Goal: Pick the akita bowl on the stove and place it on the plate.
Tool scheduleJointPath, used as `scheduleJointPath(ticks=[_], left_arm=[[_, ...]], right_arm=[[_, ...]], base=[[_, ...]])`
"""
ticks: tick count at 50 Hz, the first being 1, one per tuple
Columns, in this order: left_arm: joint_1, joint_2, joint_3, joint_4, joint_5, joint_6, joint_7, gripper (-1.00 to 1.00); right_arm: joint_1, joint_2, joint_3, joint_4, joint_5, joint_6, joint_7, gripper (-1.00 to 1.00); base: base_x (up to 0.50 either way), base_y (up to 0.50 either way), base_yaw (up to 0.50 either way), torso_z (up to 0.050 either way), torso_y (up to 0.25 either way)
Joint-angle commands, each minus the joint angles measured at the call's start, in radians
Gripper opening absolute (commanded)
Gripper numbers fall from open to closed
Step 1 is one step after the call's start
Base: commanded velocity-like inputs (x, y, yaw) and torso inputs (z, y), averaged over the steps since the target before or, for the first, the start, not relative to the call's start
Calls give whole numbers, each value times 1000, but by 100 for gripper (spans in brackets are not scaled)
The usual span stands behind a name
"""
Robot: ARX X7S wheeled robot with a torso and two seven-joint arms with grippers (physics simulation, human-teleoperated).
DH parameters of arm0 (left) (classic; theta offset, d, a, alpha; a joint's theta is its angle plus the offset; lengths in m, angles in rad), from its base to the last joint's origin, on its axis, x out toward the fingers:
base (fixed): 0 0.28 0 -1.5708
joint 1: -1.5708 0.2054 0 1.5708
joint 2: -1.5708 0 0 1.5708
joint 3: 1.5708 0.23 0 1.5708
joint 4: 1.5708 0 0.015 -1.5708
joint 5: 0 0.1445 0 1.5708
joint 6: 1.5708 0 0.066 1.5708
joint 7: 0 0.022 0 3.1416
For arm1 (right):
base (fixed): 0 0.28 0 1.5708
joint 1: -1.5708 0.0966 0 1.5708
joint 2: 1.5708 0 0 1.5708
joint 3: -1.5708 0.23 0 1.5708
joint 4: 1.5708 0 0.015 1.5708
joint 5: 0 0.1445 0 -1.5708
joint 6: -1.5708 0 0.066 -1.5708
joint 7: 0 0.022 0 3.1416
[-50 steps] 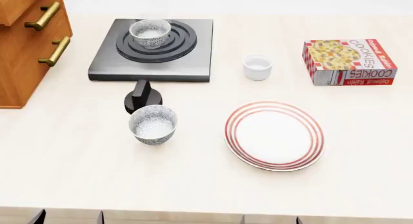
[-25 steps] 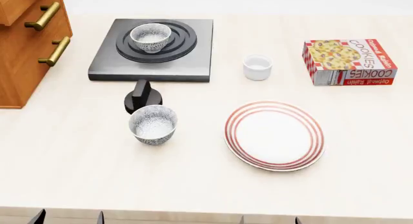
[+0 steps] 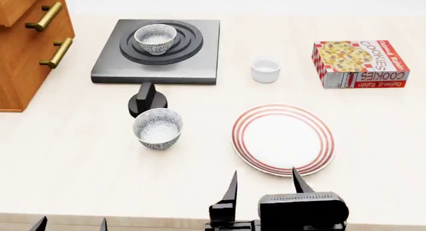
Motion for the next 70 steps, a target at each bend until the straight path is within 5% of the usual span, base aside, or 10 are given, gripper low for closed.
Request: scheduleJointPath(ticks=[1,18,32,47,66,70], left_arm=[[-1,-13,15,2,-14,-1,-16,100],[-2,-28,34,-3,-29,8,-36,100],[-3,-39,46,3,-38,5,-52,100],[-4,-51,59,2,-44,6,-66,100],[-9,-61,69,-2,-52,13,-86,100],[-64,-67,55,71,-71,-127,-113,100]], right_arm=[[263,-5,-27,-109,-10,278,23,100],[655,11,126,-229,116,740,49,100],[662,62,279,-410,174,996,55,100],[424,100,349,-475,194,864,1,100],[394,138,300,-457,183,808,-4,100],[381,153,265,-460,170,786,-3,100]], base=[[0,0,0,0,0],[0,0,0,0,0],[0,0,0,0,0],[0,0,0,0,0],[0,0,0,0,0],[0,0,0,0,0]])
